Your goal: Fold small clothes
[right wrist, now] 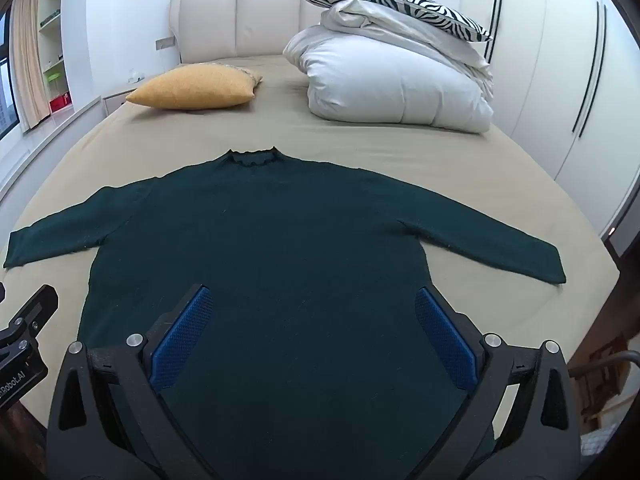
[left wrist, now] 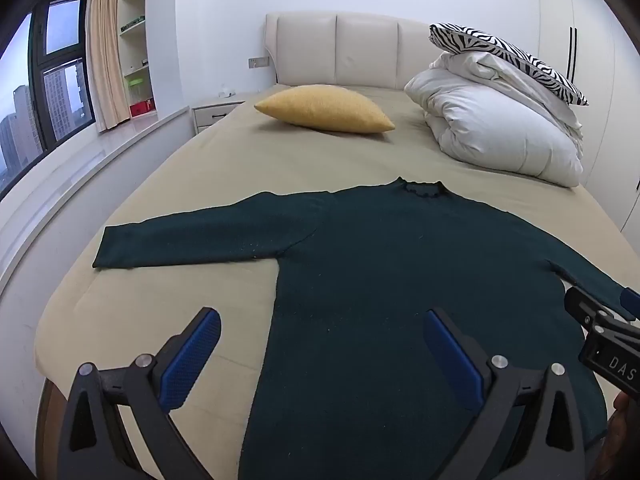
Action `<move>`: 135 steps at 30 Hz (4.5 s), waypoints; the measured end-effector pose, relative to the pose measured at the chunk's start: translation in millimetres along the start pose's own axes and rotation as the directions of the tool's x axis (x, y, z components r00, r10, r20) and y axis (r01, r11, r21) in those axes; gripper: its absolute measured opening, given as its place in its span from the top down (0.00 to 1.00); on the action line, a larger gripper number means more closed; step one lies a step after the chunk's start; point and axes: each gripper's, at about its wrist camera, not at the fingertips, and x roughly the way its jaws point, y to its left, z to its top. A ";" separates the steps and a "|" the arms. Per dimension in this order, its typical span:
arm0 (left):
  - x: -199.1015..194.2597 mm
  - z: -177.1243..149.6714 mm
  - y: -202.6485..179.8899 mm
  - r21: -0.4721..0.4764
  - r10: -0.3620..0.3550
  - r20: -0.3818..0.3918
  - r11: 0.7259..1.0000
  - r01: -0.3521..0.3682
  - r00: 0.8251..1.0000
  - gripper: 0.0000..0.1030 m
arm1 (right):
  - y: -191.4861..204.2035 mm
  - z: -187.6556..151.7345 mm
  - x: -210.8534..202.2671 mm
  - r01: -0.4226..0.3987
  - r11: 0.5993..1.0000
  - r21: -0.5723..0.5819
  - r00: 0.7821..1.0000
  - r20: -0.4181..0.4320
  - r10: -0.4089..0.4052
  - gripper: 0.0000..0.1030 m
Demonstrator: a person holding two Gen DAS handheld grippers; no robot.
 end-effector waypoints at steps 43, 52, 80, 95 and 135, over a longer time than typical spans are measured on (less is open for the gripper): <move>2.3 -3.6 -7.2 0.009 0.009 0.002 1.000 -0.009 1.000 0.00 | 3.0 -6.6 9.7 -0.013 1.000 0.010 0.999 -0.032 0.013 0.00; 0.4 -3.4 -9.6 0.009 0.009 0.003 1.000 -0.009 1.000 0.00 | 4.1 -7.6 11.4 -0.011 1.000 0.008 0.999 -0.035 0.012 0.00; 0.2 -2.5 -7.1 0.008 0.007 0.002 1.000 -0.007 1.000 0.00 | 6.9 -6.9 15.8 -0.017 1.000 0.002 0.999 -0.046 0.017 0.00; 6.6 -15.5 -27.2 0.008 0.003 -0.006 1.000 -0.002 1.000 0.00 | 8.3 -7.0 24.5 -0.020 1.000 -0.007 0.998 -0.064 0.019 0.00; 153.5 16.3 -84.3 -0.058 -0.331 -0.254 0.943 0.327 0.909 0.02 | -510.7 -47.3 225.5 0.135 0.541 0.830 0.991 -0.109 -0.079 0.59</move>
